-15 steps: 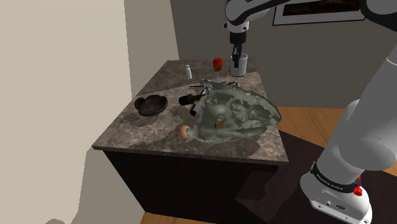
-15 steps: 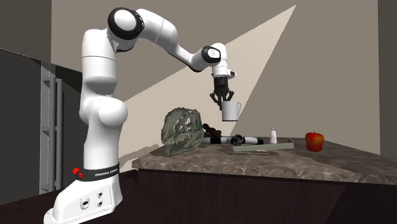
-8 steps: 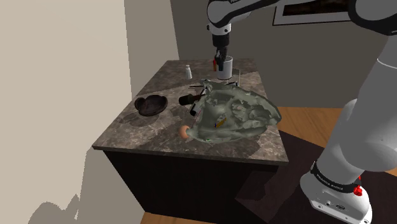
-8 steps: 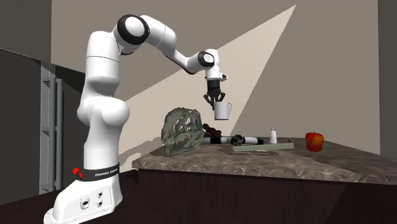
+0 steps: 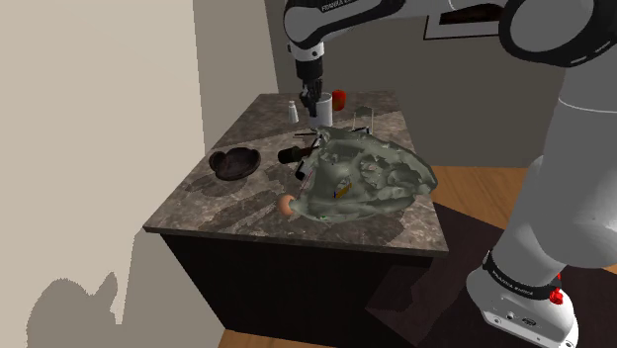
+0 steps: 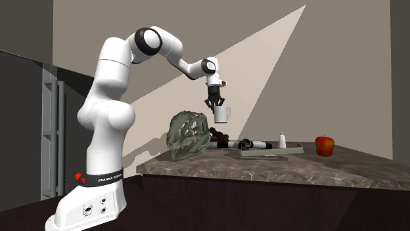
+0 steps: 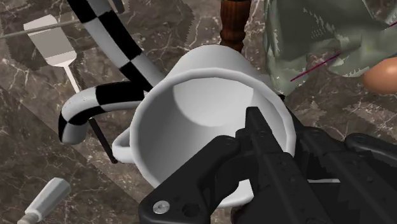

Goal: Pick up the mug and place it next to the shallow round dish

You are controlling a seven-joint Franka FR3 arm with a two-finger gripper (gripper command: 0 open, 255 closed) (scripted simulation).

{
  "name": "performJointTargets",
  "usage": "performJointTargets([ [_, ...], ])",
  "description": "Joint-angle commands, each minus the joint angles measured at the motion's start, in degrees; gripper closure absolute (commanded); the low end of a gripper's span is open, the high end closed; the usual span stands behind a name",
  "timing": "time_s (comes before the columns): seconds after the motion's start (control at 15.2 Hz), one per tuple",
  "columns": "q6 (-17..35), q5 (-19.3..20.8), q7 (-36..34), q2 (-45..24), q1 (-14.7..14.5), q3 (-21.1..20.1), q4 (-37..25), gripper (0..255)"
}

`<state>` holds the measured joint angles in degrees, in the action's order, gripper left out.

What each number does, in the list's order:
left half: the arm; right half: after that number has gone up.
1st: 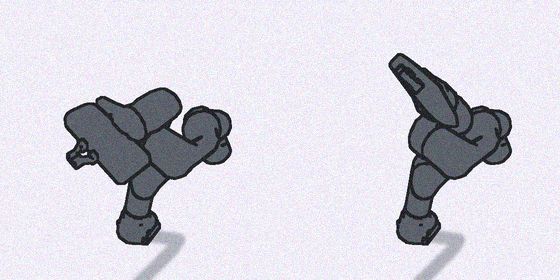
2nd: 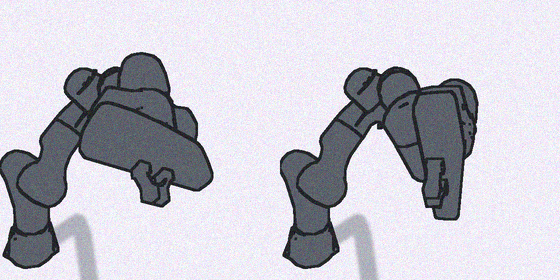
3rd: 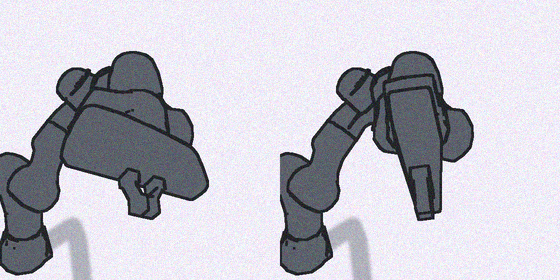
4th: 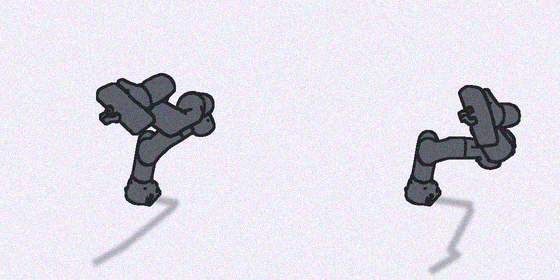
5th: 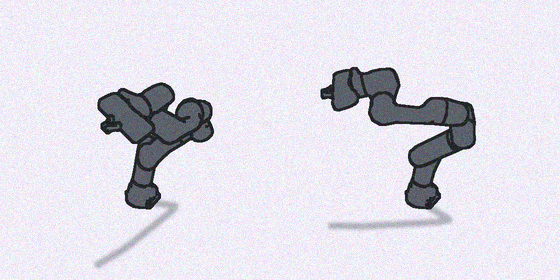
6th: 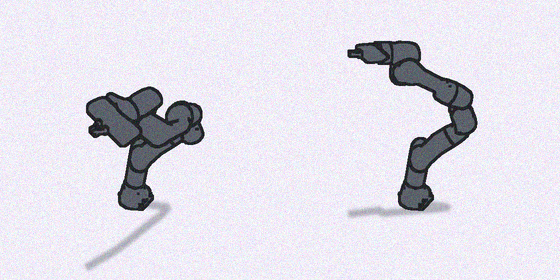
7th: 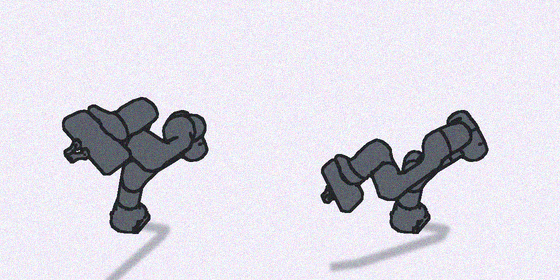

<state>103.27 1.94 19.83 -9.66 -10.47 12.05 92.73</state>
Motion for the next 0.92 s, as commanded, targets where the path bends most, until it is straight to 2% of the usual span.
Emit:
performJointTargets([
  [0.0, -0.99, -0.29, -2.15, -2.41, -1.17, -0.93, -3.22, 255],
  [0.4, -5.51, -1.18, -7.43, -11.68, -4.15, -3.11, -16.61, 255],
  [0.66, -10.35, -1.77, -10.62, -20.04, -5.87, -4.26, -29.59, 255],
  [0.73, -11.04, -1.84, -10.95, -21.14, -6.04, -4.37, -31.37, 255],
  [0.86, -9.17, -1.78, -11.04, -20.62, -6.15, -4.38, -28.97, 255],
])
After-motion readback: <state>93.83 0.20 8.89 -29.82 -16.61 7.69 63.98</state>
